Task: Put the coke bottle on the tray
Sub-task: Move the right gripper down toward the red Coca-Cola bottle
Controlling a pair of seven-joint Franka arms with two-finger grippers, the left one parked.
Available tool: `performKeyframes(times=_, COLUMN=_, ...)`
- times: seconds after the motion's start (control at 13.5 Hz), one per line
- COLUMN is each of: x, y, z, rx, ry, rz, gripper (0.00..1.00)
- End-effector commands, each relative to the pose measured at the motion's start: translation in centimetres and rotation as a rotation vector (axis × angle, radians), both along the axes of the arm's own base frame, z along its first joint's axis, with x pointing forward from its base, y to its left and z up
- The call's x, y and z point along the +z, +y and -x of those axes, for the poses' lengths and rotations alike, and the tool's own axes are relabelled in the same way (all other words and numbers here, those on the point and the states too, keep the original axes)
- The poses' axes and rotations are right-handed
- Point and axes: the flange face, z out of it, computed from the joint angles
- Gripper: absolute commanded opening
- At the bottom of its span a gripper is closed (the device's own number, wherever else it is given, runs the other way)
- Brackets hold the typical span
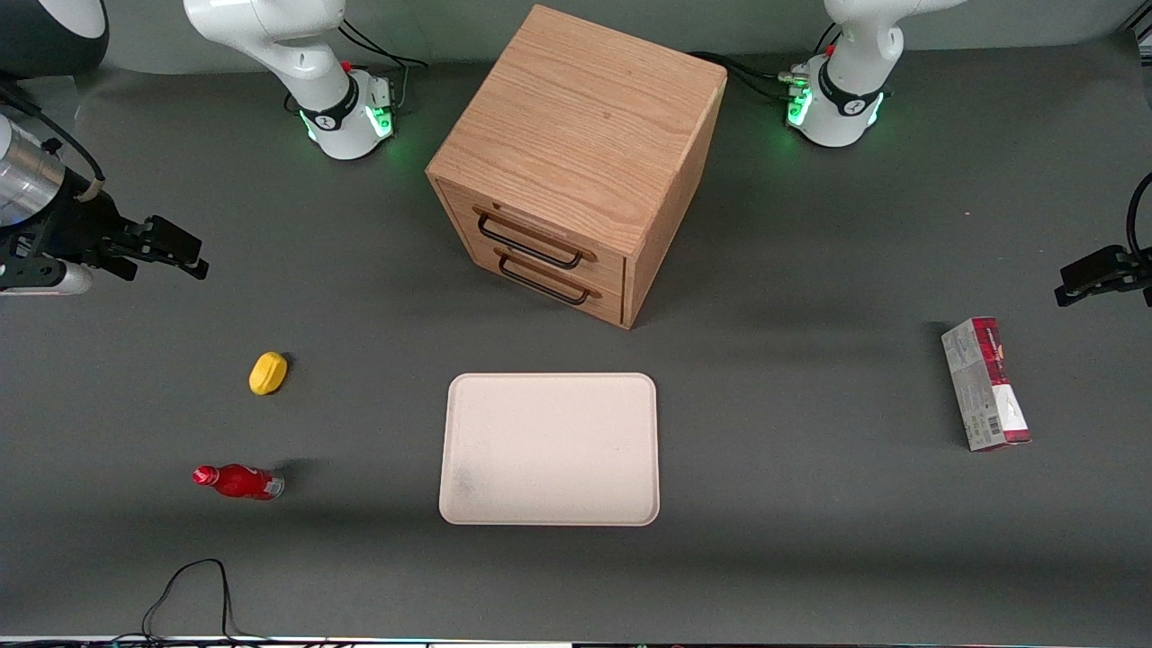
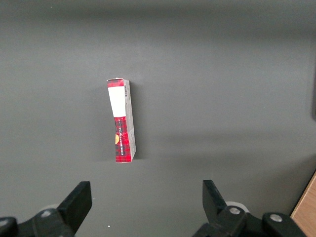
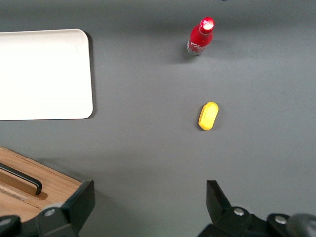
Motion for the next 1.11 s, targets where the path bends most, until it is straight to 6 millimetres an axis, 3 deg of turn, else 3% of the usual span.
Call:
performKeyframes(times=0.0, x=-0.3, y=0.1, z=0.5, rx=0.016, ry=0.017, rz=-0.025, gripper=1.00)
performKeyframes(times=0.3, x=-1.0, y=0.5, z=0.1, rx=0.003, ry=0.029, rz=0.011, gripper=1.00)
performKeyframes(times=0.44, x=-0.1, y=0.1, z=-1.0, rx=-0.004, ry=0.000, rz=0.017, gripper=1.00)
performKeyframes(times=0.59, x=0.2, y=-2.3, z=-4.3, rx=-0.042, ry=-0.026, rz=0.010, gripper=1.00)
performKeyframes(times=0.74, x=-1.1, y=-3.5, z=-8.6, rx=-0.061, ry=-0.037, rz=0.015, gripper=1.00)
performKeyframes(times=0.89, x=-3.5, y=-4.3, z=-12.9, rx=-0.065, ry=-0.045, rz=0.023, gripper=1.00)
performKeyframes(times=1.04, x=-7.5, y=-6.0, z=-16.2, rx=-0.031, ry=-0.052, rz=0.031, gripper=1.00)
